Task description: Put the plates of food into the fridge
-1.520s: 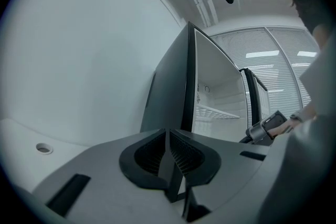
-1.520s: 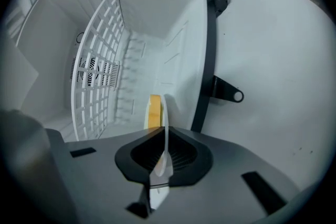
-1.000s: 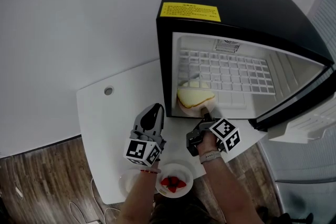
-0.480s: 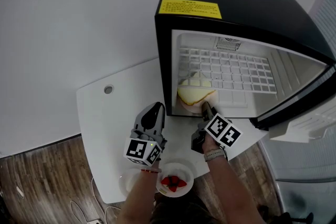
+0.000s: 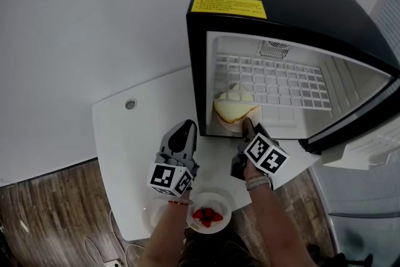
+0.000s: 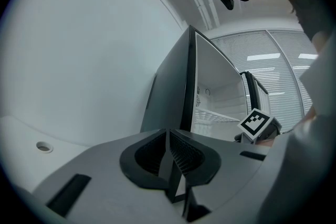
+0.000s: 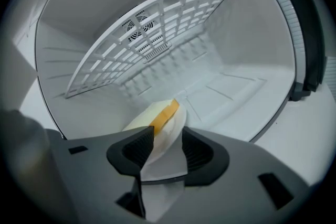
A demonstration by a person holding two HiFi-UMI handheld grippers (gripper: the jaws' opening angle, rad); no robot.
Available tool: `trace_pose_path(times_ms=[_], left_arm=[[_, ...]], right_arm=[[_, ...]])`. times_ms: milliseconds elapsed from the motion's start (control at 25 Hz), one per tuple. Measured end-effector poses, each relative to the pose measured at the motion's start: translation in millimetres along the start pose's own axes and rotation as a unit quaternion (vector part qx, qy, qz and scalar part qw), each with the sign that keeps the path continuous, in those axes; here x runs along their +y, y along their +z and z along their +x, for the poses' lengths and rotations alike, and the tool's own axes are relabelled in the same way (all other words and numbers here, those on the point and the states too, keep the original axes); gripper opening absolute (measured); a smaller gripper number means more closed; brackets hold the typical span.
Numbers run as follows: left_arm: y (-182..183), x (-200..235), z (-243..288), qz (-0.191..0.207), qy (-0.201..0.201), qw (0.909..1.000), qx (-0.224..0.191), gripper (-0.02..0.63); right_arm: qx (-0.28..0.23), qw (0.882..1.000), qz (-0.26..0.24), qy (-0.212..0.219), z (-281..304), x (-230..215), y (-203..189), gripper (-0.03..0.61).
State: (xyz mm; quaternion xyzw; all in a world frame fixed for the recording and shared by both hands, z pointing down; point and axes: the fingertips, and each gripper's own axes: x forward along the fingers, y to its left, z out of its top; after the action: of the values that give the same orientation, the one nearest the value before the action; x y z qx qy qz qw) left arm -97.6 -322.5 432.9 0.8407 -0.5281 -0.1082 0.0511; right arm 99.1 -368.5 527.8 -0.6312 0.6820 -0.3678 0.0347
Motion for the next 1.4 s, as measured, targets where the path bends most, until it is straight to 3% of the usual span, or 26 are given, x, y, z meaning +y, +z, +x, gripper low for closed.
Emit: trace_pose_path(times_ms=[440, 640, 1040, 1280, 1400], left_arm=[[-0.1, -5.9, 0.2, -0.002, 0.004, 1.0000, 0.004, 0.015], [2.8, -7.9, -2.9, 0.003, 0.004, 1.0000, 0.001, 0.015], [18.8, -7.8, -19.0, 0.009, 0.021, 0.9997, -0.007, 0.015], [25.5, -16.0, -32.5, 0.012, 0.016, 0.9998, -0.004, 0.015], [28.8, -19.8, -42.1, 0.013, 0.016, 0.9998, -0.004, 0.015]], right_arm=[[-0.026, 0.999, -0.023, -0.004, -11.8, -12.2, 12.3, 0.149], [-0.045, 0.996, -0.072, 0.031, -23.7, 4.6, 17.9, 0.149], [-0.034, 0.987, -0.103, 0.117, -51.8, 50.6, 7.9, 0.147], [-0.036, 0.976, -0.159, 0.144, -75.7, 74.3, -5.7, 0.050], [-0.036, 0.973, -0.167, 0.157, -88.8, 83.5, -11.1, 0.044]])
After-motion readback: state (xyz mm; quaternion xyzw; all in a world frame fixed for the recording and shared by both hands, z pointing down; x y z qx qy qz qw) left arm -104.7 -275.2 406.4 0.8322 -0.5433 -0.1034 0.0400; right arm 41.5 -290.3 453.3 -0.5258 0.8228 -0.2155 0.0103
